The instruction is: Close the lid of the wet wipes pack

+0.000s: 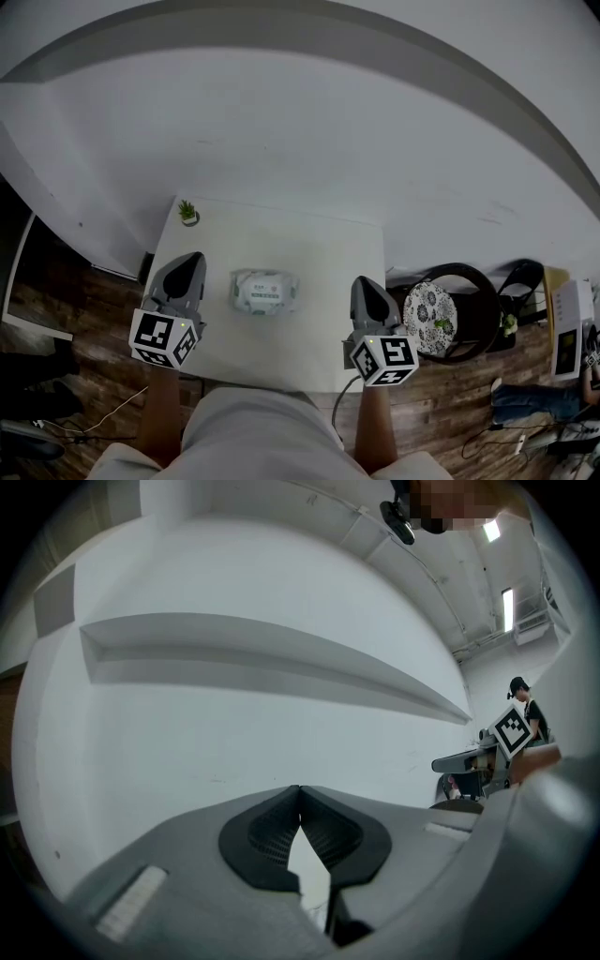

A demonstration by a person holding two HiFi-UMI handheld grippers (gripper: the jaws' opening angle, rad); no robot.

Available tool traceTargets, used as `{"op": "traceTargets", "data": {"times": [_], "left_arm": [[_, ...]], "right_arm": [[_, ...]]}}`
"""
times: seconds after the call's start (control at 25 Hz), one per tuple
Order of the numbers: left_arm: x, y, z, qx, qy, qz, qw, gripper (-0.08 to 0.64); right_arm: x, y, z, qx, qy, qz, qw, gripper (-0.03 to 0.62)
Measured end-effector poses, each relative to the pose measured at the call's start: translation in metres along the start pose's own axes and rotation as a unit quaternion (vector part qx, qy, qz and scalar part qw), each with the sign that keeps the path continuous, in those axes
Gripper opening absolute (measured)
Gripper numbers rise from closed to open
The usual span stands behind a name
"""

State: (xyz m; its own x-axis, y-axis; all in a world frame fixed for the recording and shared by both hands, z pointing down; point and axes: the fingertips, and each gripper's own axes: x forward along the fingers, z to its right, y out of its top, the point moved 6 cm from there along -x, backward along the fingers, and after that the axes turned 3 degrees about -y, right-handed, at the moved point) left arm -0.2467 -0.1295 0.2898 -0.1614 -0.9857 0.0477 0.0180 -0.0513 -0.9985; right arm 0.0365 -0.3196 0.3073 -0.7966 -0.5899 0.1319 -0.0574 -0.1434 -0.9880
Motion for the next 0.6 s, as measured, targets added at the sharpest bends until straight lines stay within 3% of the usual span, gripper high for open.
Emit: {"op": "traceTargets", "data": {"times": [0.6], "left_arm": [[-0.015,-0.002,-0.005,-0.009,0.017,0.015,0.9997,0.004]], "right_arm": [[-0.004,-0.004,-0.013,-0.009,0.001,0.004,1.0,0.003]]}}
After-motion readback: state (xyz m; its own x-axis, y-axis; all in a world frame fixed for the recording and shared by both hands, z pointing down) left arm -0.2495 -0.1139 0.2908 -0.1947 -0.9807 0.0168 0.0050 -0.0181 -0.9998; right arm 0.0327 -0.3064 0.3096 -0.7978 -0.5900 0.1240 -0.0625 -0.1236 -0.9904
